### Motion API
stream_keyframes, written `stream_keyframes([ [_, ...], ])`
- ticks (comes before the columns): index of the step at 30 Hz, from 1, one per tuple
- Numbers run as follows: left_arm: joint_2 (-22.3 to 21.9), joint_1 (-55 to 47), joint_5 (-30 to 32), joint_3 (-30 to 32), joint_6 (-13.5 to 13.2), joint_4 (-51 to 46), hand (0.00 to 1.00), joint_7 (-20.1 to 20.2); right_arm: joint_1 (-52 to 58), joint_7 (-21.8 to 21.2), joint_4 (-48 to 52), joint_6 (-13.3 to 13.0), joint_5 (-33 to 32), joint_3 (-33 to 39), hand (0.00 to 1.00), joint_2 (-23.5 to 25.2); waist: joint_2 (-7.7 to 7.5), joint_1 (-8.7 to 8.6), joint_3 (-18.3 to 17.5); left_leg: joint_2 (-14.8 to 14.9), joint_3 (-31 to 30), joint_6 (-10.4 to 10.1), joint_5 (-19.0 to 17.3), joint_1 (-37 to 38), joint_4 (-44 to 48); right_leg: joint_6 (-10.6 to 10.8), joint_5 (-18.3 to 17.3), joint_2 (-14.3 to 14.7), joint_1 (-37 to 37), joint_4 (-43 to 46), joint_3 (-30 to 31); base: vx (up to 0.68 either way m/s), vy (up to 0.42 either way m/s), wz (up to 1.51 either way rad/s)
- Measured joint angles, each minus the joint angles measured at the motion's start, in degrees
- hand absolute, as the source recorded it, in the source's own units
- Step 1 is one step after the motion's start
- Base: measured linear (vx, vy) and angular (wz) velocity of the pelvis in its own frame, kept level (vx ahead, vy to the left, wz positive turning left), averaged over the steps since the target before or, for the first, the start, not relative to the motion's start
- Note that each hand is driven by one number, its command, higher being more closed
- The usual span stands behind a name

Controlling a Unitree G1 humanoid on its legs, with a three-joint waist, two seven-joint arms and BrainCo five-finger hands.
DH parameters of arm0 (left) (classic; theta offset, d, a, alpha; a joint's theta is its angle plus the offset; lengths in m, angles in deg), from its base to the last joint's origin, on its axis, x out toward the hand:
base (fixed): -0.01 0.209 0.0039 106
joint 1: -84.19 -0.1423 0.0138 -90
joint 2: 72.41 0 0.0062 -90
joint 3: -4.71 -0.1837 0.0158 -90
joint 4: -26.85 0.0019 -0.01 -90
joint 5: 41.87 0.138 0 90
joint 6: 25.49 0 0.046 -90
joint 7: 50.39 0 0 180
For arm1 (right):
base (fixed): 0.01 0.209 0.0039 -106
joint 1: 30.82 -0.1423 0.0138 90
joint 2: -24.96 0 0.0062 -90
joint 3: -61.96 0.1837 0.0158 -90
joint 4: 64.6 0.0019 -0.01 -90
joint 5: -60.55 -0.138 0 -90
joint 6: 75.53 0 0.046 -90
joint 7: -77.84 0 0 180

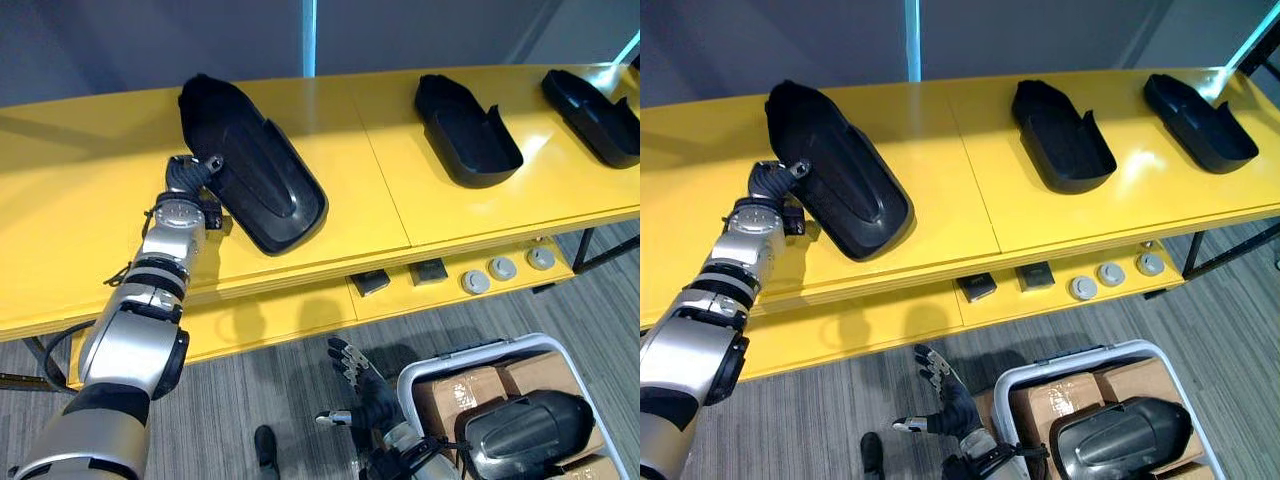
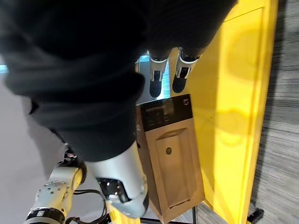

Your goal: Walk over and take plastic housings, then place them on the shelf

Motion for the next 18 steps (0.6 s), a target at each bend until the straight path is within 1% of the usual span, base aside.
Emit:
stream_keyframes([
  [1,0.8,1.1,2.0,0.0,0.2,0.0,1.0,0.0,0.4,0.0,0.0,-0.5,0.0,-0.1,0.0,0.5,0.01,-0.15,0.1,0.0,0.2,0.0,0.1,-0.7,0.0,0.0,0.2,0.0,-0.9,0.0,0.1,0.03,0.053,-0.09],
  [2,1.3,2.4,3.3,0.0,0.2,0.3,0.0,0.0,0.5,-0.1,0.0,-0.8,0.0,-0.5,0.0,0.7,-0.06,-0.58,0.6,0.0,0.2,0.0,0.2,-1.0,0.0,0.1,0.4,0.0,-1.1,0.0,0.1,0.03,0.044,-0.02],
  [6,2.1,4.0,6.7,0.1,0.4,1.0,0.0,-0.2,0.7,-0.5,0.0,-1.4,-0.2,-1.4,0.0,1.7,-0.04,-1.45,1.4,0.0,0.4,0.0,0.2,-1.0,0.0,0.1,0.4,0.0,-1.2,0.0,0.5,0.03,0.048,-0.02],
  [10,3.0,6.0,10.6,0.1,1.2,1.3,0.0,-0.5,2.0,-0.7,0.3,-2.2,-1.3,-1.3,0.0,2.2,-0.05,-1.47,1.8,0.1,1.5,0.0,0.1,-1.5,0.0,0.0,0.5,0.2,-2.4,0.0,1.6,0.0,0.053,-0.13],
  [13,3.7,7.9,12.1,-0.1,1.2,1.6,0.0,-1.1,3.0,-0.7,0.3,-2.4,-1.5,-1.2,0.0,2.5,-0.15,-1.79,2.0,0.2,1.8,0.0,0.1,-2.1,0.0,-0.1,0.7,0.4,-3.0,0.0,1.8,-0.01,0.048,-0.06],
  [16,5.6,9.0,13.2,-0.2,1.2,1.6,0.0,-1.2,3.3,-1.1,0.3,-3.2,-2.3,-1.2,0.0,2.6,-0.22,-2.7,2.1,0.3,2.2,-0.1,0.1,-2.3,0.0,-0.1,0.7,0.5,-3.4,0.0,2.1,0.0,0.06,-0.05],
  [18,6.4,9.8,13.6,-0.2,1.1,1.6,0.0,-1.2,3.4,-1.1,0.3,-3.3,-3.3,-0.9,0.0,2.8,-0.23,-2.67,2.1,0.3,2.8,-0.1,0.0,-2.6,0.0,-0.1,0.9,0.6,-4.1,0.0,3.0,0.01,0.052,-0.12],
])
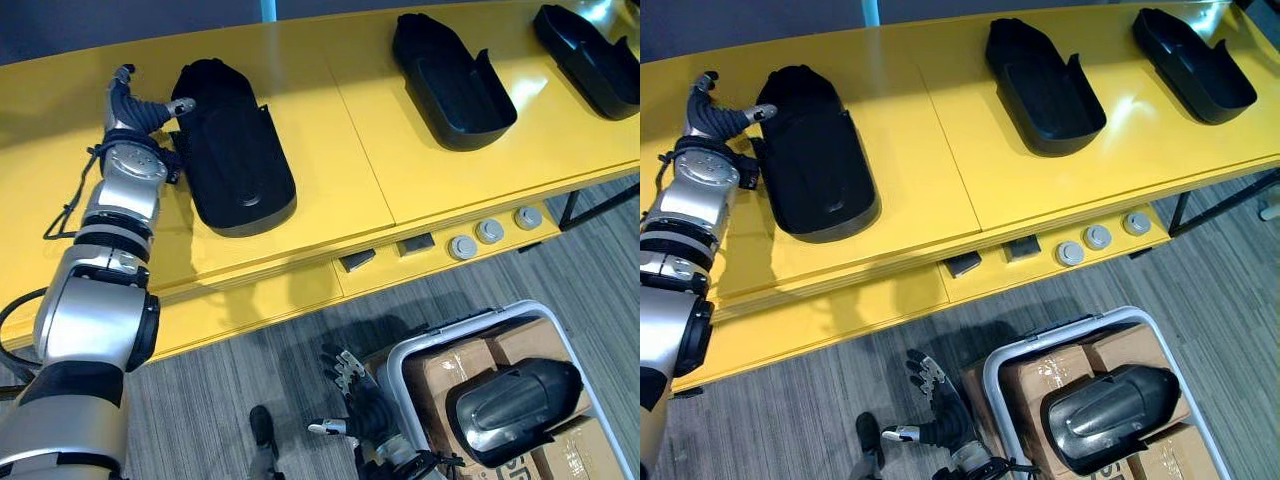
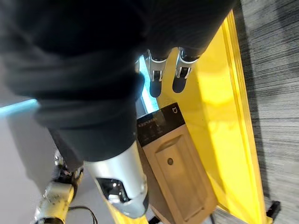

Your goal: Walk over and take plastic housings, then place them on the shelf

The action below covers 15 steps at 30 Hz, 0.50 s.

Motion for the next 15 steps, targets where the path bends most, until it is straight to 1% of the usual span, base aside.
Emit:
stream_keyframes([
  [2,0.7,0.5,1.5,0.0,-0.1,0.0,0.0,0.0,0.1,0.0,0.0,-0.2,-0.2,0.1,0.0,0.0,0.0,-0.14,0.0,0.0,0.5,0.0,0.0,-0.1,0.0,0.0,0.2,0.1,-0.4,-0.1,0.3,0.02,0.061,-0.13],
  [5,0.7,1.2,1.6,-0.1,-0.8,0.0,0.0,-0.6,0.5,0.0,0.0,-0.3,-0.4,0.2,0.0,0.0,0.0,-0.33,0.0,0.1,0.6,0.0,0.0,0.0,0.0,0.0,0.3,0.1,-0.4,-0.1,0.3,0.02,0.052,-0.04],
  [8,0.7,2.2,1.5,-0.1,-1.5,-1.0,0.0,-2.3,0.6,0.0,0.0,-0.4,-0.4,0.2,0.0,0.3,0.0,-0.33,0.0,0.1,0.6,0.0,0.0,0.6,0.0,-0.1,0.4,0.0,0.3,-0.1,0.3,0.01,0.068,-0.01],
  [9,0.6,2.2,1.4,-0.1,-1.7,-3.2,0.0,-3.4,0.6,0.0,0.0,-0.5,-0.5,0.3,0.0,0.3,0.0,-0.32,0.0,0.1,0.5,0.0,0.0,1.1,0.0,-0.1,0.4,-0.1,0.9,-0.2,0.2,0.0,0.082,0.06],
  [10,0.5,2.1,1.4,-0.1,-2.1,-6.6,1.0,-5.0,0.6,0.0,-0.2,-0.9,-0.6,0.3,0.0,0.3,-0.02,-0.16,0.0,0.1,0.3,0.0,0.0,1.5,0.0,0.0,0.4,-0.1,1.6,-0.5,0.1,0.0,0.069,0.08],
  [11,0.4,2.0,1.3,0.1,-2.3,-9.0,1.0,-6.0,0.5,0.0,-0.3,-1.0,-0.6,0.5,0.0,0.3,-0.03,-0.04,0.0,0.1,0.2,0.0,0.0,1.6,0.0,0.0,0.4,-0.1,1.8,-0.6,0.0,0.0,0.068,0.13],
  [12,0.3,0.8,1.3,1.0,-2.6,-15.9,1.0,-7.7,0.4,0.0,-0.6,-1.1,-0.6,1.0,0.0,0.4,-0.04,0.02,-0.1,0.0,-0.3,0.0,0.0,1.9,0.0,0.0,0.4,-0.3,2.6,-0.9,-0.4,0.0,0.065,0.18],
  [13,-0.1,-2.6,0.7,2.9,-4.6,-25.3,1.0,-10.0,0.3,0.2,-0.8,-1.1,-0.5,1.9,0.0,0.3,-0.03,0.08,-0.2,-0.1,-1.0,0.0,0.0,2.3,0.0,0.1,0.4,-0.4,3.5,-1.3,-1.4,0.0,0.078,0.22],
  [14,-0.5,-5.3,0.7,4.0,-5.7,-30.7,1.0,-11.0,0.2,0.2,-1.0,-1.1,-0.5,2.4,0.0,0.3,0.02,0.13,-0.5,-0.1,-1.2,-0.1,-0.1,2.6,0.0,0.1,0.4,-0.4,4.0,-1.5,-1.6,0.02,0.079,0.17],
  [15,-1.8,-11.7,0.5,6.0,-8.0,-40.3,1.0,-12.6,-0.2,0.3,-1.9,-1.1,-0.4,3.6,0.0,0.3,0.05,0.57,-1.8,-0.1,-1.3,-0.3,-0.3,3.1,0.0,0.1,0.4,-0.4,5.0,-2.3,-1.7,0.05,0.062,0.11],
])
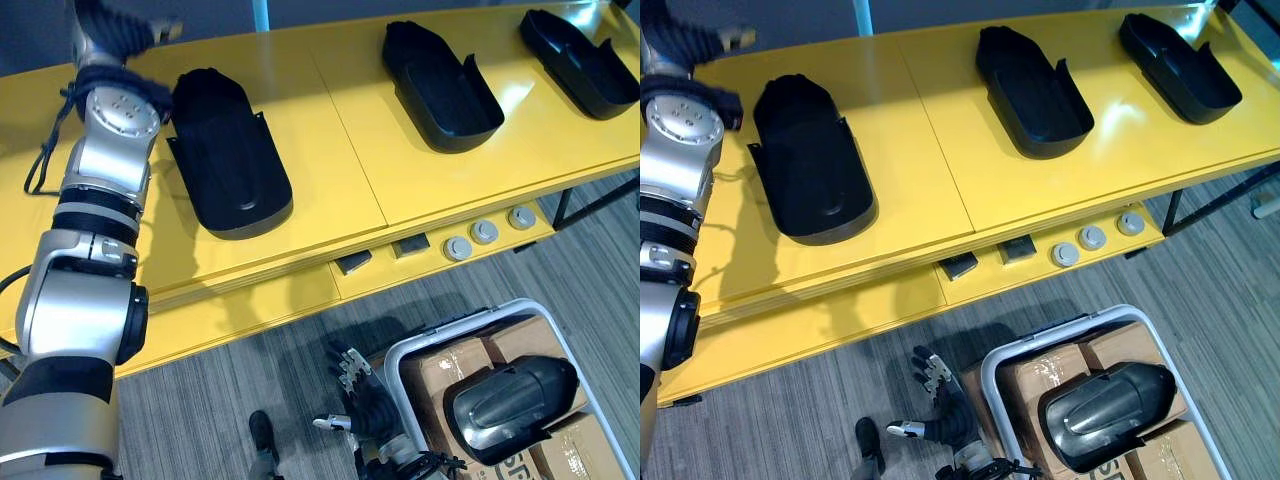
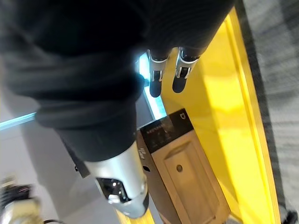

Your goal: Walk over and take plastic housings, then place them on the shelf

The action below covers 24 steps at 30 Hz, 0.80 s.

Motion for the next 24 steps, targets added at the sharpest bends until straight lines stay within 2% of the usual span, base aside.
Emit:
stream_keyframes([
  [1,-2.6,-7.3,0.1,1.7,-2.2,-7.2,1.0,-1.2,-0.7,0.4,-1.4,-0.1,0.4,1.4,0.0,0.0,0.13,0.81,-1.5,0.0,-0.2,-0.3,-0.2,0.7,0.0,0.0,0.0,0.0,1.2,-0.6,-0.2,0.06,0.059,0.12],
  [2,-4.0,-11.0,0.1,2.5,-2.9,-10.4,1.0,-1.4,-1.0,0.5,-1.9,-0.1,0.4,2.1,0.0,0.0,0.34,1.04,-2.2,0.0,-0.6,-0.4,-0.3,0.9,0.0,0.0,0.0,0.0,1.7,-0.9,-0.6,0.08,0.044,0.28],
  [4,-11.2,-27.4,-0.5,4.5,-5.5,-21.2,1.0,-0.8,-1.2,1.3,-2.3,-0.1,1.7,5.5,0.0,0.2,1.57,2.04,-5.2,-0.1,-2.6,-0.4,-0.3,1.4,0.0,0.2,-0.5,-0.2,3.1,-0.9,-2.9,0.08,0.035,0.4],
  [5,-13.4,-31.3,-1.1,4.6,-5.8,-23.4,1.0,-0.5,-1.3,1.5,-2.3,-0.1,2.5,6.4,0.0,0.2,1.81,2.3,-5.5,-0.1,-3.1,-0.4,-0.3,1.8,0.0,0.2,-0.8,-0.2,3.8,-0.9,-3.2,0.07,0.033,0.38],
  [6,-17.6,-38.2,-2.3,4.4,-6.5,-26.1,1.0,0.6,-1.5,1.9,-2.5,-0.1,2.8,7.8,0.0,0.3,2.12,3.03,-6.0,-0.2,-4.0,-0.4,-0.3,2.6,0.0,0.0,-1.2,-0.3,5.1,-0.8,-4.4,0.03,0.025,0.5],
  [7,-21.0,-44.4,-4.1,3.5,-7.1,-28.0,1.0,1.9,-1.6,2.3,-2.7,-0.1,3.3,8.9,0.0,0.6,2.58,3.11,-7.0,-0.3,-5.5,-0.3,-0.2,2.8,0.0,0.1,-1.7,-0.5,6.1,-0.8,-5.9,0.01,0.022,0.53],
  [10,-25.5,-54.2,-5.4,-1.0,-7.6,-32.4,1.0,4.5,-1.5,3.4,-3.1,-0.1,5.0,10.8,0.0,0.9,3.29,3.82,-9.0,-0.5,-7.1,-0.1,-0.1,2.8,-0.2,-0.1,-2.4,-0.6,7.0,-0.5,-7.6,-0.04,0.018,0.36],
  [11,-27.4,-58.9,-5.3,-4.5,-7.8,-34.9,1.0,6.4,-1.2,3.9,-3.1,-0.1,5.0,11.7,0.0,1.4,3.89,4.05,-10.2,-0.6,-7.6,-0.1,-0.1,2.9,-0.3,0.0,-2.7,-0.8,7.4,-0.6,-8.0,-0.05,0.019,0.21],
  [14,-30.1,-64.0,-5.2,-10.8,-9.2,-36.0,1.0,10.8,-0.4,4.6,-3.1,-0.2,5.0,13.0,0.0,2.5,5.06,4.16,-12.7,-0.8,-7.3,-0.2,-0.1,3.0,-0.3,0.2,-2.8,-0.9,7.4,-0.8,-7.9,-0.05,0.026,0.0],
  [16,-31.5,-65.3,-5.4,-12.5,-9.5,-35.9,1.0,12.9,0.1,4.9,-3.1,-0.3,5.0,13.4,0.0,2.9,5.44,4.02,-13.3,-0.7,-7.0,-0.2,-0.1,2.9,-0.3,0.2,-2.7,-0.9,7.2,-0.8,-7.7,-0.06,0.015,-0.08],
  [24,-32.2,-65.2,-8.7,-14.0,-9.8,-30.2,1.0,16.5,0.9,5.7,-3.0,-0.3,5.0,13.5,0.0,3.0,5.35,3.81,-14.2,0.4,-4.4,-0.2,0.3,-1.6,-0.3,0.3,-1.6,0.0,1.4,-1.0,-5.8,-0.05,0.003,-0.14],
])
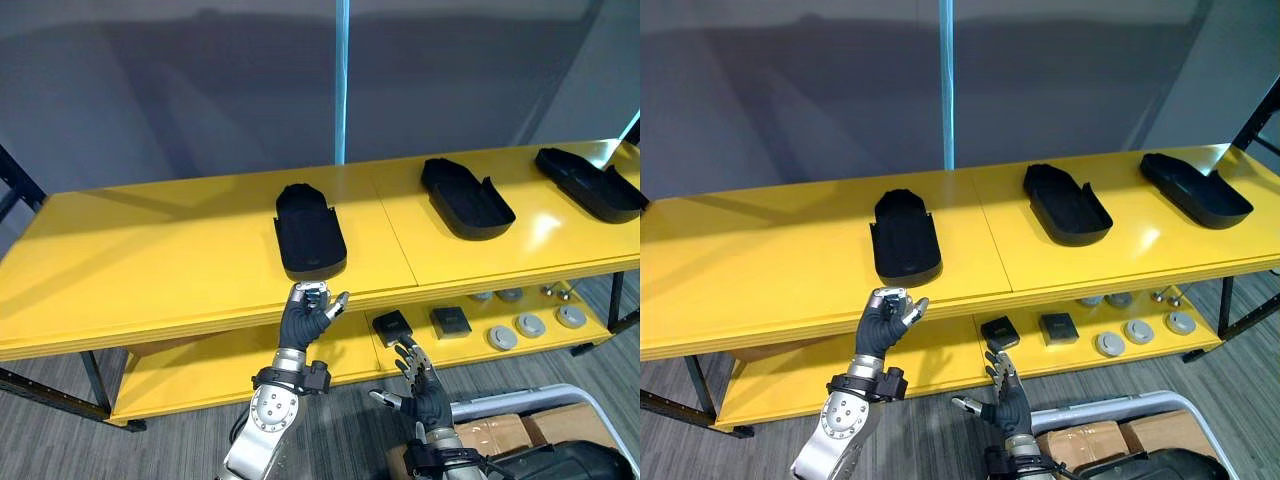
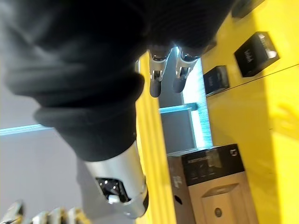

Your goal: Walk over and take plastic housings, then place them on the shelf

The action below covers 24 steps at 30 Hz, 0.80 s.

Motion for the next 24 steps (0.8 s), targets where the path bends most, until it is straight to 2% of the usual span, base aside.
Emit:
stream_keyframes([
  [4,-0.5,4.6,-0.4,-1.0,0.3,6.5,1.0,-0.4,-0.5,0.7,0.0,0.0,0.0,-0.2,0.0,0.2,-0.04,-0.09,0.0,0.1,1.1,0.1,0.3,-0.9,0.0,-0.3,1.8,0.1,-1.1,-0.7,0.9,0.04,0.027,-0.15],
  [8,-1.0,14.4,-0.2,0.0,1.2,13.9,1.0,-4.4,-2.2,1.5,0.0,0.0,0.0,-0.2,0.0,-0.1,-0.74,-0.43,1.1,0.4,2.0,-0.1,0.1,-0.9,0.0,-0.5,2.0,0.2,-1.5,-0.9,1.9,0.03,0.043,-0.11],
  [11,-1.1,19.0,0.6,2.7,1.7,16.1,1.0,-6.8,-2.9,2.2,-0.1,0.0,0.0,-0.4,0.0,-0.5,-1.46,-0.47,1.9,0.6,3.0,-0.2,0.0,-1.4,0.0,-0.6,2.4,0.3,-2.3,-1.3,2.9,-0.01,0.054,-0.15],
  [13,-0.8,21.3,0.6,4.5,1.9,17.2,1.0,-8.1,-3.0,2.5,-0.2,0.0,0.0,-1.5,0.0,-0.9,-1.66,-1.15,2.6,0.5,3.2,-0.2,0.0,-1.8,0.0,-0.5,2.7,0.3,-2.7,-1.6,3.0,-0.01,0.046,-0.07],
  [19,-0.3,25.8,0.4,5.9,2.4,20.6,1.0,-11.0,-2.9,2.5,-0.6,0.0,0.0,-2.8,0.0,-1.1,-2.54,-1.59,4.0,0.4,3.3,-0.2,0.0,-2.0,0.0,-0.4,2.7,0.2,-3.0,-1.6,3.1,0.0,0.053,-0.01],
  [24,0.3,28.2,0.6,8.1,3.0,21.8,1.0,-11.3,-2.9,2.5,-0.7,0.0,0.0,-3.6,0.0,-1.1,-2.79,-1.6,5.0,0.4,3.0,-0.2,0.0,-2.1,0.0,-0.4,2.7,0.1,-3.0,-1.5,3.0,0.0,0.054,0.01],
])
